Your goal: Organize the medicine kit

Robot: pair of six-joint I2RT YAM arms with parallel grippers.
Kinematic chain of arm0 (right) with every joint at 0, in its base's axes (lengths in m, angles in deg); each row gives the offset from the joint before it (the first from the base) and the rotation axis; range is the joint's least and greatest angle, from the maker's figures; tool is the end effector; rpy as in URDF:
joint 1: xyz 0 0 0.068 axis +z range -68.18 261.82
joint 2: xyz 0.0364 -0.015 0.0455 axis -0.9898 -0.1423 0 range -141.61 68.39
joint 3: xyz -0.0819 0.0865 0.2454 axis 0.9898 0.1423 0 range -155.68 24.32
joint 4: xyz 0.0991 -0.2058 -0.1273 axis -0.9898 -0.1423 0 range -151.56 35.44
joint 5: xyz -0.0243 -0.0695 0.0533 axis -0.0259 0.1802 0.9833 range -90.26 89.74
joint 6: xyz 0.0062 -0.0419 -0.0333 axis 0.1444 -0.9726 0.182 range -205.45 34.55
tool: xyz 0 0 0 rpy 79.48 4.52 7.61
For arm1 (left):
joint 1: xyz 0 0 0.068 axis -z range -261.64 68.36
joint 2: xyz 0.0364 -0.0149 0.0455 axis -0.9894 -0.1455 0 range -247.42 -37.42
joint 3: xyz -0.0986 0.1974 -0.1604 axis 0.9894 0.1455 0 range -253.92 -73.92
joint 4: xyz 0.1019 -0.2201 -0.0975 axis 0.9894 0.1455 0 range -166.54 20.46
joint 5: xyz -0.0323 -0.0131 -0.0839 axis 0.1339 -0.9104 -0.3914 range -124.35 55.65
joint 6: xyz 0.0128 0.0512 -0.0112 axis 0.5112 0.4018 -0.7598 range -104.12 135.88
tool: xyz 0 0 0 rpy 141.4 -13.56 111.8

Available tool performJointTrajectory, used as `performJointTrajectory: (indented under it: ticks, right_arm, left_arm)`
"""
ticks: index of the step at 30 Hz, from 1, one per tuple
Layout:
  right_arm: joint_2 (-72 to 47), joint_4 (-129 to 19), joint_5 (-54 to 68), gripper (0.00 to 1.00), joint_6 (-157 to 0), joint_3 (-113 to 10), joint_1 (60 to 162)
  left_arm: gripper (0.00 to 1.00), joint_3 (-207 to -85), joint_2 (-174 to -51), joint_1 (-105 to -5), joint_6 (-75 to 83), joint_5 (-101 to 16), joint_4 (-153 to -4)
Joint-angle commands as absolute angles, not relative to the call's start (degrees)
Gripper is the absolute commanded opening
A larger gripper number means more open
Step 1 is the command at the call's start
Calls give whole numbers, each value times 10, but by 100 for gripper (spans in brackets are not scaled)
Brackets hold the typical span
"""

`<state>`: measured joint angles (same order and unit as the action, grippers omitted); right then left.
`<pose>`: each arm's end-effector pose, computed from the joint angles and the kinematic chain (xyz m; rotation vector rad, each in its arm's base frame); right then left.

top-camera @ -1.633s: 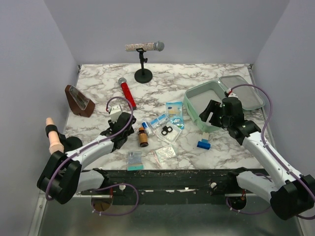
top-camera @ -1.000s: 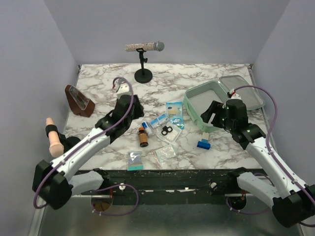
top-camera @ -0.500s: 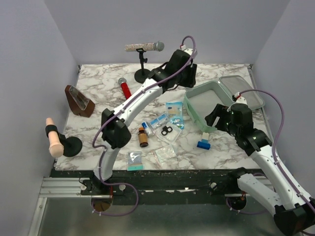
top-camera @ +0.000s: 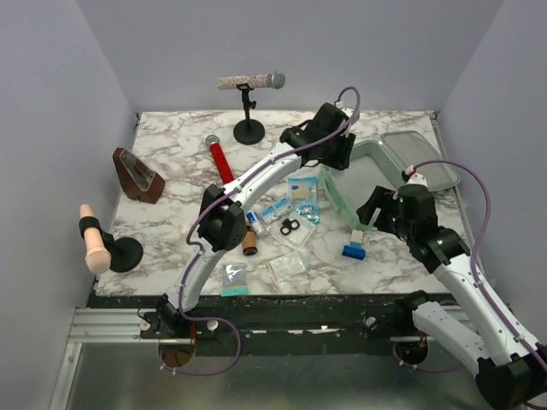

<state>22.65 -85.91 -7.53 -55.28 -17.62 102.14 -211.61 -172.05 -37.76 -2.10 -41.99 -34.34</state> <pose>0.1643 0.0561 0.2833 0.2612 2.1862 0.3605 0.3799 -0.3719 0.3053 0.5991 2.2728 -0.7086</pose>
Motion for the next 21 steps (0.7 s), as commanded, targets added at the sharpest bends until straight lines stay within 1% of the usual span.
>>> performJointTrajectory:
  ticks: [1, 8, 10, 12, 17, 19, 21]
  right_arm:
    - [236, -870, -96, 83, -550, -167, 1025]
    - [237, -870, -112, 83, -548, -159, 1025]
    - [235, -870, -117, 83, -547, -158, 1025]
    - [232, -869, -126, 83, -548, -156, 1025]
    - [211, -853, -149, 83, -549, -162, 1025]
    - [219, -823, -123, 85, -568, -158, 1024]
    - [245, -782, -92, 89, -592, -141, 1024]
  left_arm:
    - [19, -2116, -1741, -365, -12, -432, -400]
    - [20, -2128, -1777, -360, -20, -434, -429]
    - [20, -2116, -1779, -359, -21, -434, -443]
    - [18, -2089, -1771, -358, -28, -440, -468]
    - [16, -1987, -1701, -359, -57, -457, -543]
    - [16, -1951, -1663, -362, -64, -470, -550]
    - [17, -1925, -1625, -366, -73, -502, -551]
